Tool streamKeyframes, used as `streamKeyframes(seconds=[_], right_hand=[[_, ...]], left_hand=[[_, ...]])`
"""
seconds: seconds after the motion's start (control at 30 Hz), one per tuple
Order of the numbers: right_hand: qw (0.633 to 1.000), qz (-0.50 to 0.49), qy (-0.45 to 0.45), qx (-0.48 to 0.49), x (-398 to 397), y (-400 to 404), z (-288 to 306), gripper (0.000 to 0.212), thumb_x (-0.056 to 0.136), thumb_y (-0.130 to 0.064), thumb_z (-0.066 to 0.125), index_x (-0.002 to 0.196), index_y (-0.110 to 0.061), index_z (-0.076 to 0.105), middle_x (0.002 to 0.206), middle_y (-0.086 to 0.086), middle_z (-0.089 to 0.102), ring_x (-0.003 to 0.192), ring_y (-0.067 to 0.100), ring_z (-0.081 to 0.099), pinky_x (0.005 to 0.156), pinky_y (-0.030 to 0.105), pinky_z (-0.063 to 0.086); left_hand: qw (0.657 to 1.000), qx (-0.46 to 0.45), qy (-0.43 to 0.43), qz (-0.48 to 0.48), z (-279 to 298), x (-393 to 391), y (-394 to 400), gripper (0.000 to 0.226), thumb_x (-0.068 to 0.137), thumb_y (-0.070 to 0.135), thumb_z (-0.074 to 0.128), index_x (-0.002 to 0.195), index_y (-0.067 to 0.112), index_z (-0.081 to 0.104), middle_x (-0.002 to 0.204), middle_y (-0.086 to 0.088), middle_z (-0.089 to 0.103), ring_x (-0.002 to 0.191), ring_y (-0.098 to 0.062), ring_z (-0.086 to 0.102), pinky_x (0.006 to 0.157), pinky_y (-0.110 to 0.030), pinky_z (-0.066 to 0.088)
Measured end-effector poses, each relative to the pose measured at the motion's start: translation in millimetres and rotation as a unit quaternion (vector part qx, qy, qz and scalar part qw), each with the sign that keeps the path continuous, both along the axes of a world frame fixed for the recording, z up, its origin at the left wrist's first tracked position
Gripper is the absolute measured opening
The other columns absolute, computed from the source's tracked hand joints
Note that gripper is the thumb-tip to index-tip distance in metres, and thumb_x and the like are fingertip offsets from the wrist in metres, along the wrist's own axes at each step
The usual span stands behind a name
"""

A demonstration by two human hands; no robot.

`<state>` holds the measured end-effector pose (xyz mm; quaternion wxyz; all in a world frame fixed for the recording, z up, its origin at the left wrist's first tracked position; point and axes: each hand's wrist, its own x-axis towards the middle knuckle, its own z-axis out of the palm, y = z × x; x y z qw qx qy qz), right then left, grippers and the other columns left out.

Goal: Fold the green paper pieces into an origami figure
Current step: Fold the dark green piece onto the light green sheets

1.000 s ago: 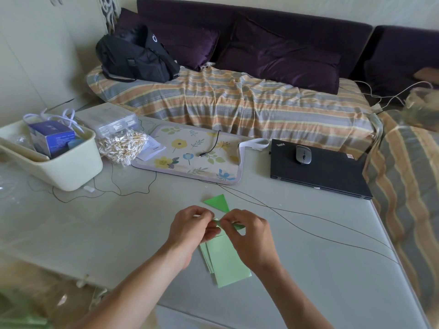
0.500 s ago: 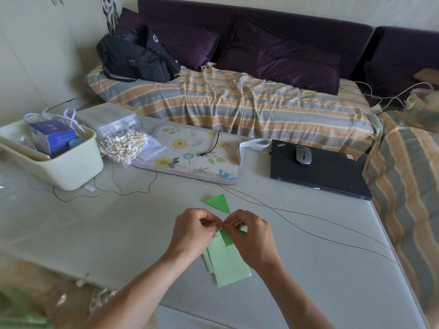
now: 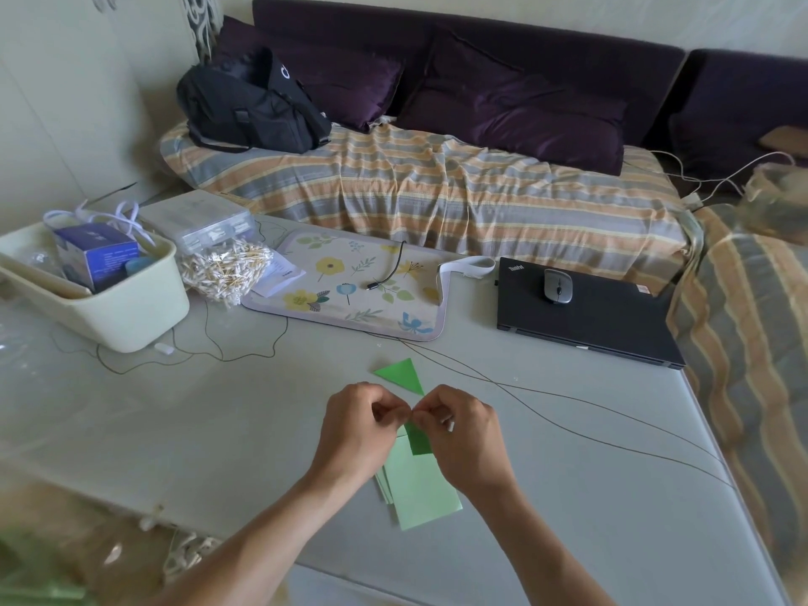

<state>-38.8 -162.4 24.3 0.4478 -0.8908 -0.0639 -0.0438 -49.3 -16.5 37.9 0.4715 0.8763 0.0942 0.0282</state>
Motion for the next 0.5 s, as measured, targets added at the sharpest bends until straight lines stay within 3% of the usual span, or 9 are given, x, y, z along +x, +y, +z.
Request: streamKeyframes(seconds=[0.17,0.33,0.43,0.5], right_hand=[[0.998,-0.015,0.060,0.020,1.2,0.0,1.9,0.012,0.088,-0.011,0.068,0.077,-0.017,0.071,0.069,-0.013,0.067,0.068,-0.006,0.059,0.062,0.006,0.041],[0.999,-0.009,0.031,-0.003,1.7,-0.2,-3.8,0.011,0.088,-0.009,0.069,0.077,-0.012,0.070,0.071,-0.007,0.068,0.076,0.005,0.059,0.062,0.010,0.042],[1.000,0.001,0.011,-0.016,1.8,-0.2,-4.7,0.010,0.087,-0.011,0.072,0.077,-0.013,0.070,0.072,-0.006,0.068,0.078,0.008,0.059,0.062,0.013,0.042],[1.000,0.003,0.012,-0.009,1.2,1.3,-2.8,0.010,0.086,-0.009,0.071,0.077,-0.013,0.071,0.072,-0.007,0.068,0.076,0.005,0.059,0.062,0.011,0.042]], left_hand=[[0.999,0.044,-0.018,-0.021,-0.8,3.3,0.8,0.016,0.087,0.007,0.069,0.078,0.018,0.077,0.073,0.017,0.065,0.069,0.009,0.060,0.061,-0.003,0.039],[0.996,0.053,0.011,-0.065,-4.0,3.0,1.4,0.010,0.091,0.016,0.064,0.085,0.018,0.072,0.084,0.009,0.069,0.079,-0.008,0.065,0.071,-0.022,0.051],[0.996,0.053,0.014,-0.072,-4.2,2.8,1.3,0.007,0.089,0.025,0.073,0.085,0.020,0.073,0.080,0.011,0.070,0.076,-0.005,0.065,0.067,-0.021,0.049],[0.998,0.052,0.010,-0.044,-4.1,3.3,3.1,0.009,0.088,0.018,0.074,0.079,0.021,0.075,0.067,0.016,0.068,0.067,0.004,0.062,0.060,-0.010,0.042]])
